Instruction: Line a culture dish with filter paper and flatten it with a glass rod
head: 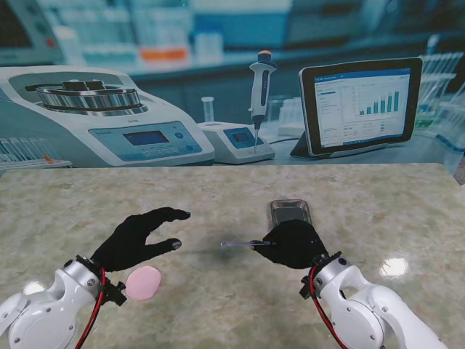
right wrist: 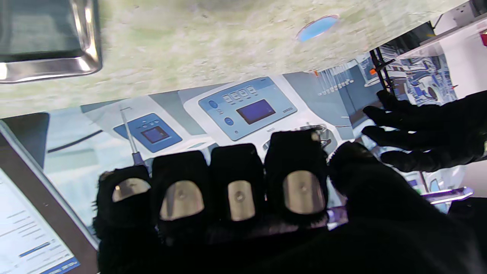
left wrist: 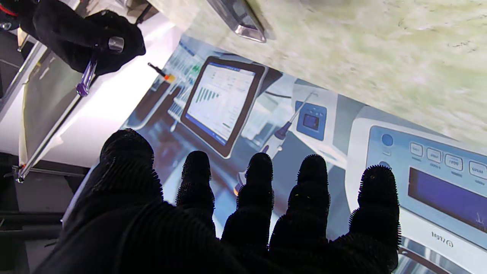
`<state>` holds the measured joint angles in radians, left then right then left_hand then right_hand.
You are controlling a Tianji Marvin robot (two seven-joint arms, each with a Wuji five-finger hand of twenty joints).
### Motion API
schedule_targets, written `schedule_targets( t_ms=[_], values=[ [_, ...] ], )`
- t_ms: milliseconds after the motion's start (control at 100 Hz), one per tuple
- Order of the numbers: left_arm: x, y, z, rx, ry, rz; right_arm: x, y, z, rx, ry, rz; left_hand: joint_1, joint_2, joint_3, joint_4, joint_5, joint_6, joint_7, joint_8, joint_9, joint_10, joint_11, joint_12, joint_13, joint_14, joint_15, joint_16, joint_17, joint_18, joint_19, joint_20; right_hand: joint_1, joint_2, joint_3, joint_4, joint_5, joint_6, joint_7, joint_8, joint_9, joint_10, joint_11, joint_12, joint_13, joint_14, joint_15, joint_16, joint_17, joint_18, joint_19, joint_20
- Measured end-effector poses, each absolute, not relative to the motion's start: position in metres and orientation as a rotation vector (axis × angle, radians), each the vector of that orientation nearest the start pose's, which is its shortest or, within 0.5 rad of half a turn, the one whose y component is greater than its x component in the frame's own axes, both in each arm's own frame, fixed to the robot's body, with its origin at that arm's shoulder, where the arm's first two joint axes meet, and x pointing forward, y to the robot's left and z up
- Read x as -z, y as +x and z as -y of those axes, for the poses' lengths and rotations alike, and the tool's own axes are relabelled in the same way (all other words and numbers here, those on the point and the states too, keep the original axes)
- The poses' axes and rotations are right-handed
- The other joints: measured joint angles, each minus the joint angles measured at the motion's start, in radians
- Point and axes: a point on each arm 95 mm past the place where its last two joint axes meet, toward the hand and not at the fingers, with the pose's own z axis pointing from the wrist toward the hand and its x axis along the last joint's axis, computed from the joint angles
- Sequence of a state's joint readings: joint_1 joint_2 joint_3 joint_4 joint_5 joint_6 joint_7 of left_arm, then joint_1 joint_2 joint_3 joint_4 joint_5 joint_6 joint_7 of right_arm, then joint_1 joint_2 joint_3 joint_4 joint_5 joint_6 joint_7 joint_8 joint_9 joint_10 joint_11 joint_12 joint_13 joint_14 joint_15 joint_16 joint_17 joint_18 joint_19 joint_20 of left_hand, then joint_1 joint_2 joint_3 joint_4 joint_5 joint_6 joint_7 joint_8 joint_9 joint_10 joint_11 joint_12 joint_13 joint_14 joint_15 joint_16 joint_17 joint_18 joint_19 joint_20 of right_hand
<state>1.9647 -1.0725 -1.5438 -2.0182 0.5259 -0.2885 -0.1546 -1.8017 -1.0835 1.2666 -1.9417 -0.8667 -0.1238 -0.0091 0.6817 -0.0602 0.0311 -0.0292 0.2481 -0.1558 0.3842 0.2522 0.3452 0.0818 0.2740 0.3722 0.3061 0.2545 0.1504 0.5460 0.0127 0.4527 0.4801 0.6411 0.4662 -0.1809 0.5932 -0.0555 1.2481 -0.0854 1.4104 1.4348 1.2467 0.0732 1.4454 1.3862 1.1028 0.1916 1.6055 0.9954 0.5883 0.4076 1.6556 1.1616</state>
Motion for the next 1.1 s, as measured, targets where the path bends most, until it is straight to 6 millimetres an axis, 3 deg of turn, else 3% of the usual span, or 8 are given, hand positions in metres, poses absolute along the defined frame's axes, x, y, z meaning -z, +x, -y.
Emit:
schedule_targets(
  t_ms=[360, 500, 830, 1100],
  values=[
    [0.281, 0.296, -0.018, 1.955, -1.385, -1.460, 0.267, 0.347, -0.007, -1.699, 1.224, -1.469, 0.000, 0.000, 0.000, 0.000, 0.000, 0.000, -0.005, -0.001, 0.000, 0.000, 0.000, 0.000, -0.010, -0.006, -0.017, 0.000, -0.007, -0.009, -0.091, 0.000, -0.008, 0.000, -0.016, 0.000, -0.002, -0.008, 0.000, 0.000, -0.001, -0.007, 0.000, 0.000, 0.000, -0.009, 0.000, 0.000, 0.000, -0.003, 0.001, 0.000],
    [0.286, 0.292, -0.018, 1.927, -1.371, -1.480, 0.269, 0.359, 0.007, -1.642, 1.237, -1.476, 0.000, 0.001, 0.000, 0.000, 0.031, 0.017, -0.044, -0.025, -0.009, 0.000, -0.020, -0.011, -0.033, -0.019, -0.038, -0.024, -0.008, -0.016, -0.152, 0.000, -0.008, 0.015, -0.043, 0.000, -0.050, -0.016, 0.000, 0.000, -0.028, -0.014, 0.000, 0.000, -0.001, -0.015, 0.000, 0.000, -0.005, -0.012, 0.001, 0.000],
    [0.297, 0.284, -0.016, 1.847, -1.345, -1.496, 0.283, 0.383, 0.034, -1.517, 1.272, -1.507, 0.009, 0.022, -0.007, 0.000, 0.041, 0.038, -0.065, -0.029, -0.012, -0.004, -0.025, -0.015, -0.045, -0.025, -0.043, -0.048, -0.020, -0.020, -0.225, 0.000, -0.008, 0.025, -0.063, 0.000, -0.071, -0.017, 0.000, -0.011, -0.059, -0.016, 0.000, 0.000, -0.022, -0.023, -0.009, 0.000, -0.031, -0.026, 0.001, 0.000],
    [0.302, 0.278, -0.015, 1.832, -1.355, -1.482, 0.297, 0.398, 0.048, -1.403, 1.275, -1.566, 0.009, 0.027, -0.009, 0.000, 0.042, 0.038, -0.066, -0.030, -0.022, -0.005, -0.024, -0.023, -0.055, -0.026, -0.043, -0.052, -0.022, -0.020, -0.245, 0.000, -0.008, 0.050, -0.064, 0.000, -0.171, -0.017, -0.001, -0.023, -0.126, -0.018, 0.000, 0.000, -0.088, -0.037, -0.013, 0.002, -0.081, -0.060, 0.001, -0.001]
  ],
)
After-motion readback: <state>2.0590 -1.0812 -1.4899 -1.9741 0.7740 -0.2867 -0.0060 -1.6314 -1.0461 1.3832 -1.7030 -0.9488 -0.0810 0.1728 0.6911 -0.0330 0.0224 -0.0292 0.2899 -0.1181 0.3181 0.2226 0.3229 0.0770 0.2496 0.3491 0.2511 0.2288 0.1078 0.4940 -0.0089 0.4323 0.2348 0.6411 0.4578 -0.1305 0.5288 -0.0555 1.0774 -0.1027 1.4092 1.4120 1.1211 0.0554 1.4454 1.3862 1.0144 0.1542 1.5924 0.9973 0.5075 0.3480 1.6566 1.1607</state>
